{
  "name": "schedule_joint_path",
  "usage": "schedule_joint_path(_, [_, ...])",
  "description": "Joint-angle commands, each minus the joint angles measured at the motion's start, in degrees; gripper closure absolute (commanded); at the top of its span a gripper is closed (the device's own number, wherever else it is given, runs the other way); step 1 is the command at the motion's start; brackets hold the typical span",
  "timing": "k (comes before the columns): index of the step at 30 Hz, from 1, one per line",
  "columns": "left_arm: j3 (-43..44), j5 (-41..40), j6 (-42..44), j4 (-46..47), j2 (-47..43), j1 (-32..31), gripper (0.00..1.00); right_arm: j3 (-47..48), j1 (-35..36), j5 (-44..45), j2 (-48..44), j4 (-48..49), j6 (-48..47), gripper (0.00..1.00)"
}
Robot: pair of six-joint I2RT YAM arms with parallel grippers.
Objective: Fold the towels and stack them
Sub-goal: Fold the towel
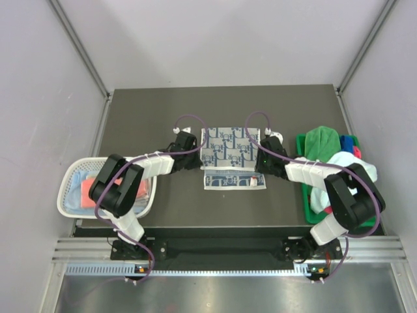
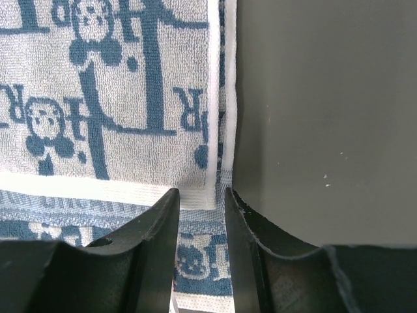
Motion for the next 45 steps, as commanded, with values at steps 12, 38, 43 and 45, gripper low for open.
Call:
schedule_joint_path(12, [2.92,2.25,0.88,-4.63,-0.12,-0.01,1.00,3.45,-0.68,0.12,0.92,1.48,0.35,0.73])
schedule_joint_path(38, [7.05,7.26,2.73,-11.31,-6.63,-0.10,1.00,3.71,-1.47,1.44,-6.54,-3.00,-0.62,1.00])
schedule_joint_path(43, [7.31,9.02,2.90,-12.19,-7.86,-0.27,1.00,3.54,-1.56,1.71,-9.53,-5.11,-1.15,1.00])
schedule_joint_path(45, [7.23,9.11,2.99,-12.45,-8.38,-0.71,1.00,3.18,-1.56,1.71,-10.94,-5.73,-1.24,1.00])
